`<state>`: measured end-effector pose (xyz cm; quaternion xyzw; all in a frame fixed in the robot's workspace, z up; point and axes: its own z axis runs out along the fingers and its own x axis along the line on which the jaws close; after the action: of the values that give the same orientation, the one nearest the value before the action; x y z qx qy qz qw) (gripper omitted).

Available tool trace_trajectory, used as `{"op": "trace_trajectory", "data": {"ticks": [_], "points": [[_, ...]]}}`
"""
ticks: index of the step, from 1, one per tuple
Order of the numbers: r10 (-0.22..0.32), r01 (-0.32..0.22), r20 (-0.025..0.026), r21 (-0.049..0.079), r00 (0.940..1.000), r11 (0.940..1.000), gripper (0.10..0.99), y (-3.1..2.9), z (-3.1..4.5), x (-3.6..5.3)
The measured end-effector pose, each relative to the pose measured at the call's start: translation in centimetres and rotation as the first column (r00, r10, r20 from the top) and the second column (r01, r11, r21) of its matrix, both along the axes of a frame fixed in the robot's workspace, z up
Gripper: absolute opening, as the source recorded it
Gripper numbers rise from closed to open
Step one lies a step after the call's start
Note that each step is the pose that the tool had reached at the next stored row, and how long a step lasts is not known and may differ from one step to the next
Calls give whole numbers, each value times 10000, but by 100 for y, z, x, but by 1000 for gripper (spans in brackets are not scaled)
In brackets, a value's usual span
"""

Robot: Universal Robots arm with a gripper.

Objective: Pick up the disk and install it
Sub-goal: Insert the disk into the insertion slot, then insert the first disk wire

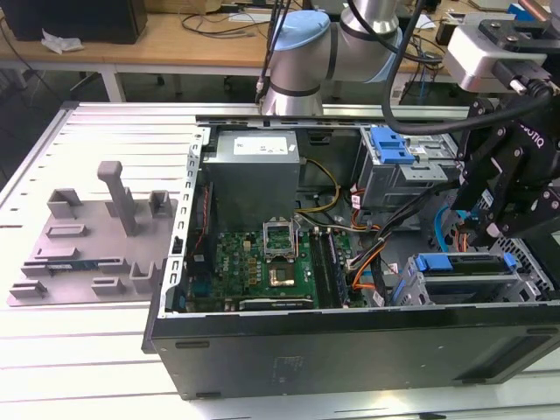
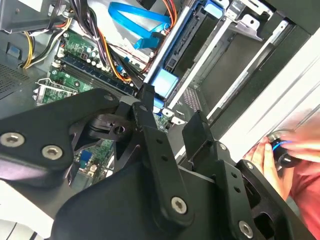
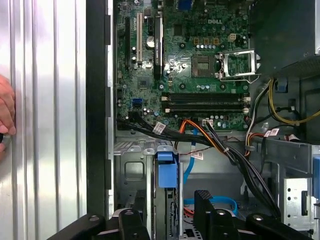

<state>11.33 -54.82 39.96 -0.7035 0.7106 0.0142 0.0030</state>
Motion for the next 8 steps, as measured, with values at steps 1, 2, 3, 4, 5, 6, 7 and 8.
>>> {"op": "trace_trajectory", "data": {"ticks": [1, 2, 3, 4, 5, 6, 7, 8], "points": [[0, 0, 0, 0, 10000, 10000, 506, 0, 0, 0], [0, 0, 0, 0, 10000, 10000, 506, 2, 0, 0], [0, 0, 1, -1, 10000, 10000, 506, 5, 1, 0], [1, -1, 0, -1, 10000, 10000, 506, 6, 0, 0], [1, -1, 1, -1, 10000, 10000, 506, 6, 0, 0], [1, -1, 0, -1, 10000, 10000, 506, 6, 1, 0], [0, 0, 0, -1, 10000, 10000, 506, 6, 0, 0], [1, -1, 1, -1, 10000, 10000, 506, 7, 0, 0]]}}
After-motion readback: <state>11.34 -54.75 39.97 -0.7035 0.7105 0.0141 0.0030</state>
